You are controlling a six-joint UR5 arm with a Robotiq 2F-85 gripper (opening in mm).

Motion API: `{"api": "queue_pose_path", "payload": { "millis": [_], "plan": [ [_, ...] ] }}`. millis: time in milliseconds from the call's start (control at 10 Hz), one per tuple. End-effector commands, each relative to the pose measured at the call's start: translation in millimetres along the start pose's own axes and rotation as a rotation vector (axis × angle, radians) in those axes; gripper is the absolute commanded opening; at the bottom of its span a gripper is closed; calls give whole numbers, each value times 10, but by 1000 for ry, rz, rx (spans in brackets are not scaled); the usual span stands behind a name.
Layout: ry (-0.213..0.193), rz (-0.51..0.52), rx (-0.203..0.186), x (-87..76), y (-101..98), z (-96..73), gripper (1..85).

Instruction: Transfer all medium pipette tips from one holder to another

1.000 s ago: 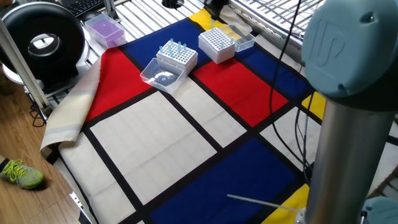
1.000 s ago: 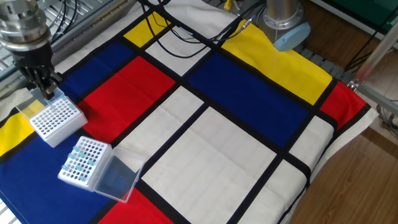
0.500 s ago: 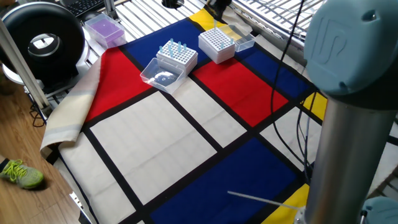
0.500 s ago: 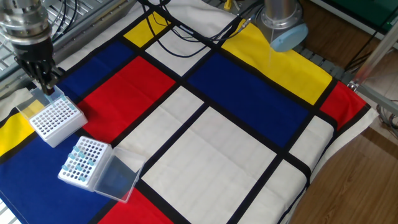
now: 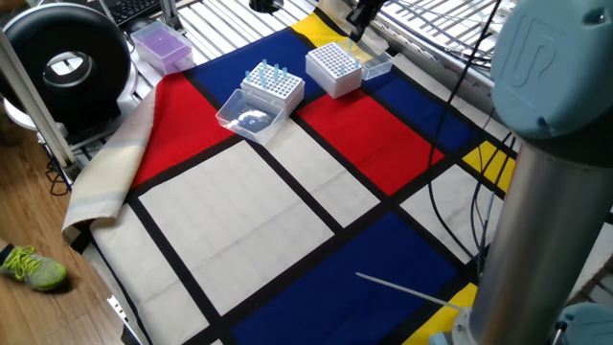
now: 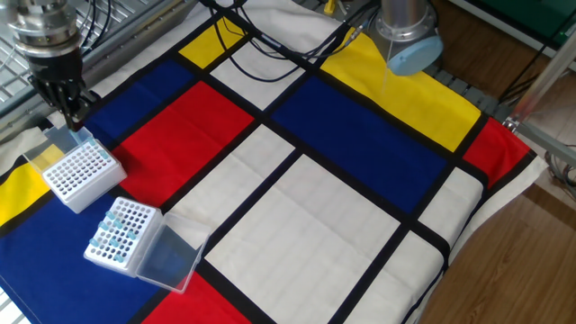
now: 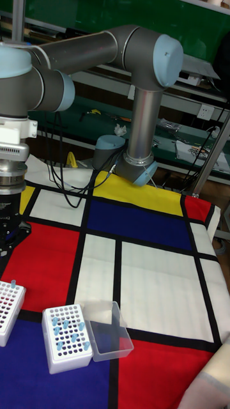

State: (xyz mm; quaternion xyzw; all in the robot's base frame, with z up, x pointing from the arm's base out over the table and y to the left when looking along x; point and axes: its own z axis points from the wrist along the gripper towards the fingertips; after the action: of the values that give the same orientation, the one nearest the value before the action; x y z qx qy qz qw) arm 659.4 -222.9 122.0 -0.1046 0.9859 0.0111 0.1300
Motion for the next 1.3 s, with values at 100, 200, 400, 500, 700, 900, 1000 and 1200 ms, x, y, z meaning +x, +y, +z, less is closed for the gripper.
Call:
{"api": "queue_pose_path", "payload": {
  "millis": [100,200,400,500,700,900,1000,1200],
  "plan": [
    [-11,11,-6,74,-30,2,13],
    [-11,11,-6,89,-34,6,13],
    [-10,9,-3,106,-47,10,13],
    [-11,8,-6,104,-40,13,13],
    [-11,7,-6,104,-42,18,13],
    [-11,2,-5,102,-48,27,13],
    [-11,-4,-5,90,-52,40,13],
    [-11,-7,-5,76,-53,49,13]
  ]
}}
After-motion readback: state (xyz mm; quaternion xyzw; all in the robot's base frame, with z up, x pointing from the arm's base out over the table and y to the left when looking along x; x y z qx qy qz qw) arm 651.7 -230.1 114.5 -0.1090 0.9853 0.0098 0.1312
